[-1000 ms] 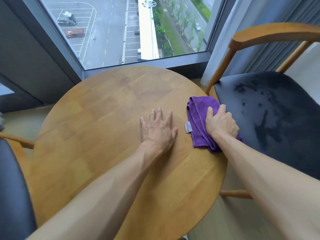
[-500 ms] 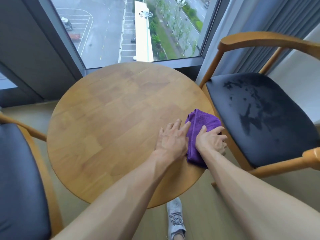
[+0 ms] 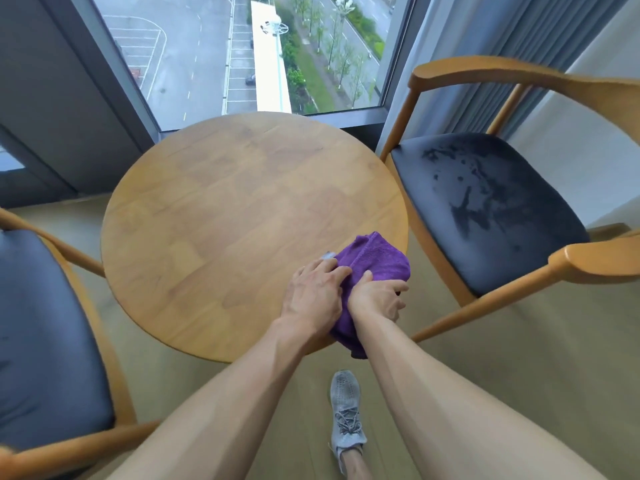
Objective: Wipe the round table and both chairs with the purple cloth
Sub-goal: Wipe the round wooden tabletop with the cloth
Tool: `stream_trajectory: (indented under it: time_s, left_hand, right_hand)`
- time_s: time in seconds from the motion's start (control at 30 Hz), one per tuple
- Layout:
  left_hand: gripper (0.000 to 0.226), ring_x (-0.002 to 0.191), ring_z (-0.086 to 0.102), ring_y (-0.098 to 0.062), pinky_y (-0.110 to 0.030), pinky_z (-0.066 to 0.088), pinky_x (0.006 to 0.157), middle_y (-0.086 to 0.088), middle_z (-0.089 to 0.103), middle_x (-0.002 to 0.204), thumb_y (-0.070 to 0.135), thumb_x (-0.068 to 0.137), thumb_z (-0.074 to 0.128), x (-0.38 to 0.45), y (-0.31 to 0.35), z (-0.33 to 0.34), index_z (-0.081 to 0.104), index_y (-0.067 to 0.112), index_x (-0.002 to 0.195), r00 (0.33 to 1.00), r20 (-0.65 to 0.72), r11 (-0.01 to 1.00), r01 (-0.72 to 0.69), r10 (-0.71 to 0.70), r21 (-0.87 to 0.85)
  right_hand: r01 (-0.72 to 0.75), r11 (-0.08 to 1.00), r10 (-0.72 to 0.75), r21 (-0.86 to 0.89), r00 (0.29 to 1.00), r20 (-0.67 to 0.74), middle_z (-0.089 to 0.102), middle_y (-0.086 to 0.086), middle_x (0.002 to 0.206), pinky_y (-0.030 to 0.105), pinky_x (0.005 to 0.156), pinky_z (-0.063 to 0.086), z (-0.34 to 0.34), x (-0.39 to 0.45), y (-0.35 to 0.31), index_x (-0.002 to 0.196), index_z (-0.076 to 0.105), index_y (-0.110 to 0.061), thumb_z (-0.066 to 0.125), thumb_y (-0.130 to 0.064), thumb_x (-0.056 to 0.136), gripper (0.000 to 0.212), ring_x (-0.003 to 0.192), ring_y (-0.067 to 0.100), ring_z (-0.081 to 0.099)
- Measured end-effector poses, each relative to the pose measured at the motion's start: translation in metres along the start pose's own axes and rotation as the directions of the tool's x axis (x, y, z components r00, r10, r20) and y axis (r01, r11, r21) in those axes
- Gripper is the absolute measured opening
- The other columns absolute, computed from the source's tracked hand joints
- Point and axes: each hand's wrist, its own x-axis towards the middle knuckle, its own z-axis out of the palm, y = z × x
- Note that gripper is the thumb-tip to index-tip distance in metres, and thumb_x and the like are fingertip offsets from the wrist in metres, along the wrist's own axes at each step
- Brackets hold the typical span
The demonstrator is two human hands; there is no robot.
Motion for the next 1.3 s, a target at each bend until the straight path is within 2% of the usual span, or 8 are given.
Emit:
stream_trajectory:
  time_s: [0.27,0.43,0.7,0.77,0.9,1.03,1.23,1.3]
  left_hand:
    - [0.047,0.138,0.037,-0.016,-0.033,0.022,0.113,0.008,0.050,0.141,0.030,0.087,0.062,-0.061,-0.020,-0.013,0.055,0.032,0.134,0.992,-0.059,0.992,0.115,-0.112,0.042]
    - [0.032,0.103,0.052,-0.023,-0.038,0.037,0.092,0.003,0.056,0.110,0.032,0.079,0.073,-0.113,-0.036,-0.022,0.063,0.024,0.108,0.884,-0.295,0.929,0.366,-0.363,-0.046]
    - [0.017,0.096,0.051,-0.019,-0.033,0.035,0.083,0.006,0.047,0.094,0.038,0.088,0.063,-0.149,-0.063,-0.029,0.052,0.025,0.093,0.815,-0.219,0.842,0.535,-0.537,-0.074]
    - [0.017,0.097,0.054,-0.021,-0.035,0.039,0.083,0.005,0.048,0.094,0.035,0.091,0.062,-0.155,-0.073,-0.036,0.052,0.022,0.093,0.761,-0.209,0.788,0.600,-0.615,-0.136]
    - [0.034,0.102,0.057,-0.029,-0.043,0.047,0.085,-0.002,0.055,0.103,0.039,0.087,0.070,-0.171,-0.090,-0.048,0.048,0.017,0.098,0.500,-0.211,0.541,0.754,-0.840,-0.373]
    - [0.064,0.115,0.058,-0.035,-0.042,0.049,0.095,-0.014,0.063,0.122,0.060,0.088,0.060,-0.171,-0.101,-0.039,0.057,0.005,0.120,0.222,0.166,0.103,0.842,-0.961,-0.529]
    - [0.049,0.114,0.058,-0.037,-0.043,0.046,0.099,-0.020,0.064,0.121,0.043,0.100,0.046,-0.140,-0.086,-0.018,0.056,0.000,0.119,0.240,0.298,-0.066,0.667,-0.924,-0.742]
    - [0.047,0.117,0.056,-0.039,-0.040,0.045,0.096,-0.024,0.061,0.125,0.040,0.103,0.040,-0.129,-0.080,-0.017,0.049,-0.002,0.123,0.197,0.276,-0.080,0.662,-0.941,-0.745]
  right_hand:
    - [-0.261,0.929,0.228,0.261,0.962,0.150,0.051,0.029,0.133,0.041,0.083,0.042,0.018,-0.058,0.022,0.131,0.032,0.002,0.047,-0.042,0.102,0.055,0.115,0.043,0.058]
    - [-0.356,0.863,0.285,0.357,0.929,0.237,0.054,0.031,0.129,0.045,0.081,0.041,0.041,-0.097,0.035,0.129,0.033,0.002,0.050,-0.045,0.100,0.058,0.111,0.046,0.058]
    - [-0.473,0.786,0.315,0.398,0.860,0.401,0.063,0.019,0.112,0.040,0.075,0.043,0.077,-0.155,0.048,0.109,0.051,0.002,0.063,-0.052,0.091,0.058,0.089,0.036,0.062]
    - [-0.523,0.758,0.304,0.390,0.813,0.497,0.061,0.011,0.089,0.038,0.067,0.048,0.084,-0.169,0.048,0.087,0.047,-0.003,0.067,-0.052,0.088,0.053,0.070,0.031,0.059]
    - [-0.537,0.803,0.283,0.260,0.726,0.626,0.069,0.010,0.106,0.041,0.091,0.054,0.103,-0.189,0.044,0.112,0.052,-0.010,0.068,-0.056,0.085,0.056,0.088,0.031,0.065]
    - [-0.399,0.916,0.241,0.048,0.640,0.730,0.069,0.009,0.109,0.040,0.092,0.050,0.106,-0.192,0.043,0.103,0.058,-0.009,0.063,-0.052,0.092,0.045,0.091,0.026,0.062]
    - [0.242,0.893,0.175,-0.380,0.590,0.788,0.070,0.008,0.072,0.026,0.062,0.049,0.054,-0.172,0.009,0.070,0.063,-0.008,0.049,-0.020,0.086,0.024,0.061,0.023,0.064]
    - [0.427,0.831,-0.017,-0.357,0.661,0.751,0.070,0.008,0.062,0.025,0.055,0.050,0.041,-0.161,-0.015,0.067,0.067,-0.003,0.041,-0.012,0.073,0.028,0.050,0.023,0.063]
